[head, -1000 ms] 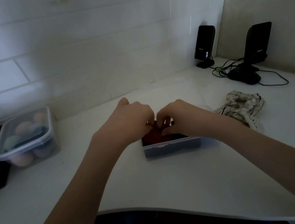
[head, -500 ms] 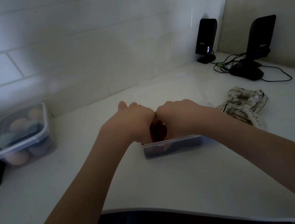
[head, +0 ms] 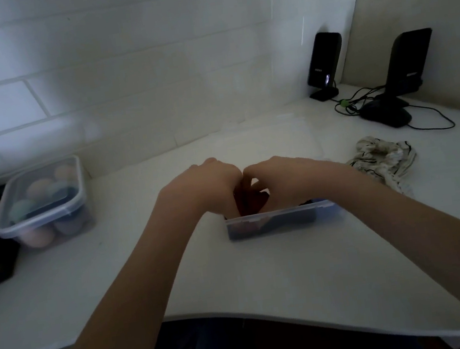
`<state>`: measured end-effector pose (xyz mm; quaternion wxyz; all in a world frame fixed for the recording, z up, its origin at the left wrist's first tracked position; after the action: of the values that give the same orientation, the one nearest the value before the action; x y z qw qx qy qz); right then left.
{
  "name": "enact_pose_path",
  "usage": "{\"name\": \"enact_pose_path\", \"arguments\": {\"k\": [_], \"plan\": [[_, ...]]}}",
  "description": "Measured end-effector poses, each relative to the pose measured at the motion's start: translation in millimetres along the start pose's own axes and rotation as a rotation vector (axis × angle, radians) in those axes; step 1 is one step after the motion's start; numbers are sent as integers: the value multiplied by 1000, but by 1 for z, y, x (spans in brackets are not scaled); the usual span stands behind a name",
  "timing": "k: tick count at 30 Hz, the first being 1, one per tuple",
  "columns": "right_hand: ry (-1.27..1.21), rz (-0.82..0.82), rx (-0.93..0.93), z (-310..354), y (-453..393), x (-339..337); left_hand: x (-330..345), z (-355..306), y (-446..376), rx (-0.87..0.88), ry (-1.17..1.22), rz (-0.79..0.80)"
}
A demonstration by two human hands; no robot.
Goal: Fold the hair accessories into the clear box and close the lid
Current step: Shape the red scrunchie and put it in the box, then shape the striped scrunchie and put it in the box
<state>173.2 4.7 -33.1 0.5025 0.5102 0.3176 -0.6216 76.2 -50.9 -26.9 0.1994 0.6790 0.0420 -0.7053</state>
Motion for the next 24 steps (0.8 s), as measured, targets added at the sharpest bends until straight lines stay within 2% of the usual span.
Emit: {"name": "enact_pose_path", "arguments": {"k": [3, 5, 8, 10, 12, 14, 16, 17, 19, 22, 24], "plan": [[-291, -34, -13, -8, 17, -8, -6, 3, 7, 1, 40, 69], [-379, -166, -10, -16, 32, -18, -13, 8, 14, 11, 94, 52], [-301, -484, 46, -39, 61, -33, -23, 18, 23, 7, 241, -21], [-202, -626, 162, -64, 82, -35, -28, 22, 25, 11, 298, -108], [-69, -583, 398, -94, 101, -28, -30, 23, 26, 9, 347, -197], [-13, -364, 585, -114, 113, -11, -29, 23, 25, 5, 387, -264], [-56, -194, 602, -120, 116, 8, -28, 19, 22, 24, 428, -324], [-85, -187, 578, -120, 114, 16, -27, 16, 21, 43, 456, -357], [-127, -329, 513, -118, 110, 21, -24, 4, 21, 105, 565, -403], [-194, -666, 456, -111, 112, 12, -16, -14, 21, 213, 824, -388], [-272, -861, 392, -100, 119, -4, -13, -21, 19, 265, 913, -405]]}}
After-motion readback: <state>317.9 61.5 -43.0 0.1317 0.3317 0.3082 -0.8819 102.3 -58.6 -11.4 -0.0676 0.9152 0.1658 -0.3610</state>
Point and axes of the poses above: each hand's wrist, its own y-axis away from the middle knuckle, its own x-axis out of the palm, z = x × y, the point moved 4 cm from there along -y, towards the middle knuckle, and after that the axes turned 12 degrees about -x, right-handed, at the moved point
